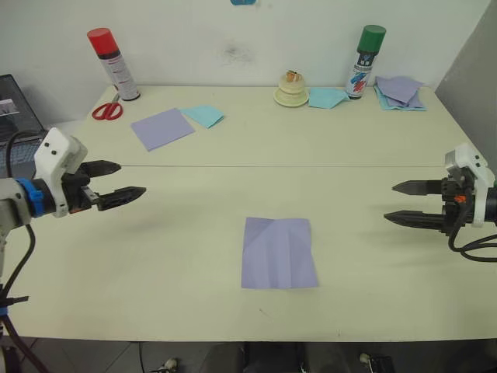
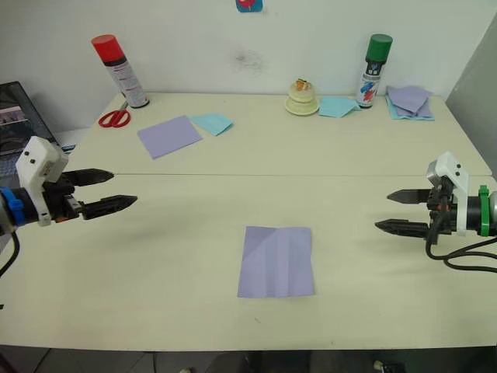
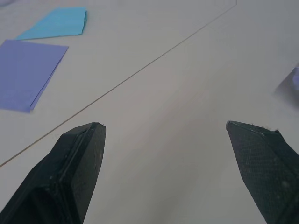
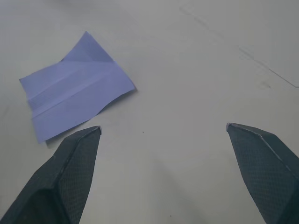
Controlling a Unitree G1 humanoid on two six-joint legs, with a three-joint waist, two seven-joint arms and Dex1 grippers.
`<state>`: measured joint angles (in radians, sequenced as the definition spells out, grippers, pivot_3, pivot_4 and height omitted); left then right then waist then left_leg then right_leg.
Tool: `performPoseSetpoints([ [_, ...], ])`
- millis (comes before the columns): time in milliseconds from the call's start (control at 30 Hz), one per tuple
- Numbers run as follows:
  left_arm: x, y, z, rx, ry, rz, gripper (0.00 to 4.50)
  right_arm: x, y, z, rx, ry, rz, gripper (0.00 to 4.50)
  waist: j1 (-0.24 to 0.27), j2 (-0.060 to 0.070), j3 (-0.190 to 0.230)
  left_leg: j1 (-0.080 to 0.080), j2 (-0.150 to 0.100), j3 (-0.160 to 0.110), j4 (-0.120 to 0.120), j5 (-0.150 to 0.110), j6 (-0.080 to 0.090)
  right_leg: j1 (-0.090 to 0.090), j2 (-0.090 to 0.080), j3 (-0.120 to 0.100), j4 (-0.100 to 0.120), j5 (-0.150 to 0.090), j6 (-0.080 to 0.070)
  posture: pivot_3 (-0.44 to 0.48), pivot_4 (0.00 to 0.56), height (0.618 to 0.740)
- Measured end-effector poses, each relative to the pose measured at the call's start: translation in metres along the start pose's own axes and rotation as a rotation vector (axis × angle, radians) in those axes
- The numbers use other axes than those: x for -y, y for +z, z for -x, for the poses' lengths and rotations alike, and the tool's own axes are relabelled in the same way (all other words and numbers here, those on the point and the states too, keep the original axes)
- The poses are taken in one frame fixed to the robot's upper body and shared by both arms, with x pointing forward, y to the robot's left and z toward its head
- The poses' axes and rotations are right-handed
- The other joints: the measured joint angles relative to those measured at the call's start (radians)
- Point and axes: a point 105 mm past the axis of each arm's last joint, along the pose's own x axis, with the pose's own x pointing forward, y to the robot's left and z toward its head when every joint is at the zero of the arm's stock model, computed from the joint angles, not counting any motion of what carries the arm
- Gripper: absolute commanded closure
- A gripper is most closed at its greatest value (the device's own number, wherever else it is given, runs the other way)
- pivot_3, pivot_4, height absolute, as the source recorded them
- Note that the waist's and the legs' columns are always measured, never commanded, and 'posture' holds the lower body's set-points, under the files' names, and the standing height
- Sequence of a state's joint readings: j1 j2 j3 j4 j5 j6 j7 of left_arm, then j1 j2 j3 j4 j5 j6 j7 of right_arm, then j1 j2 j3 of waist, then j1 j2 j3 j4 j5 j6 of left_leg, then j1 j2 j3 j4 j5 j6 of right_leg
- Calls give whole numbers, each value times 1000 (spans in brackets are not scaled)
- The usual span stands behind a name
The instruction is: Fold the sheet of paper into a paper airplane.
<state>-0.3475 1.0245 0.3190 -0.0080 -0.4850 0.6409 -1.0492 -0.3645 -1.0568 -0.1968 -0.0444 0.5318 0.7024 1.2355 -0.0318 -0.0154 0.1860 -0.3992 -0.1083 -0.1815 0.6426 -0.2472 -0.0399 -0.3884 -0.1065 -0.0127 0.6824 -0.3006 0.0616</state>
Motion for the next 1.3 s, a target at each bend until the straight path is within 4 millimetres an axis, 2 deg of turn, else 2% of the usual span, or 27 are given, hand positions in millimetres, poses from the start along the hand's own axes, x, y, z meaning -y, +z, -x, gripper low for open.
performPoseSetpoints([
  [167, 61, 22, -59, 145, -183, 6, 1743, -2, -3, -23, 40, -40, 35, 0, 3, -1, -1, -1, -1, 1, 4, 0, 0, 1, 0, 0, 0, 3, 2, 0, 150, 740],
  [233, 94, 29, -88, 186, -261, -9, 2399, -3, -6, -34, 52, -52, 56, 0, 5, -1, -1, -1, -1, 2, 4, 0, 1, 1, 0, 1, 0, 4, 3, 0, 150, 740],
  [367, 133, 16, -123, 162, -305, -70, 3656, -3, -9, -48, 77, -89, 75, 0, -3, -1, -1, 1, 0, 7, 3, 0, 1, 0, 1, 3, 0, 4, 3, 0, 150, 740],
  [433, 153, 1, -132, 137, -350, -47, 4372, -4, -14, -53, 74, -104, 69, 0, -4, -1, -1, 1, 1, 8, 3, 0, 1, -1, 1, 4, 0, 4, 3, 0, 150, 740],
  [467, 159, -6, -133, 116, -368, -36, 4495, -6, -17, -55, 71, -102, 65, 0, -3, -1, -1, 1, 1, 7, 3, 0, 1, -1, 2, 4, 0, 4, 3, 0, 150, 740],
  [667, 186, -50, -128, -18, -460, -24, 4495, -14, -29, -63, 62, -109, 61, 0, 4, -1, -1, 1, 0, 6, 3, 1, 2, 0, 4, 4, 0, 5, 3, 0, 150, 740],
  [800, 193, -62, -140, -40, -476, 3, 4495, -20, -35, -74, 59, -107, 59, 0, 8, -1, -1, 1, 0, 6, 4, 1, 2, 1, 4, 3, -1, 6, 3, 0, 150, 740],
  [967, 192, -66, -143, -40, -491, -61, 4495, -24, -40, -83, 48, -110, 59, 0, 8, 2, -5, 2, 0, 6, 4, 1, 2, 1, 4, 4, -1, 6, 3, 0, 150, 740],
  [1067, 190, -70, -144, -39, -496, -87, 4500, -25, -41, -85, 36, -113, 84, 586, 7, 3, -8, 3, 0, 6, 3, 1, 2, 2, 4, 4, -1, 6, 3, 0, 150, 740],
  [1200, 188, -74, -145, -40, -492, -97, 4500, -20, -42, -93, 6, -134, 161, 2023, 5, 4, -18, 7, 0, 6, 3, -1, 6, 5, 5, 4, -1, 6, 3, 0, 150, 740],
  [1300, 187, -77, -146, -45, -486, -87, 4500, -13, -45, -109, -17, -157, 252, 3107, 2, 4, -22, 13, 1, 6, 2, -2, 7, 10, 6, 5, -1, 6, 3, 0, 150, 740],
])
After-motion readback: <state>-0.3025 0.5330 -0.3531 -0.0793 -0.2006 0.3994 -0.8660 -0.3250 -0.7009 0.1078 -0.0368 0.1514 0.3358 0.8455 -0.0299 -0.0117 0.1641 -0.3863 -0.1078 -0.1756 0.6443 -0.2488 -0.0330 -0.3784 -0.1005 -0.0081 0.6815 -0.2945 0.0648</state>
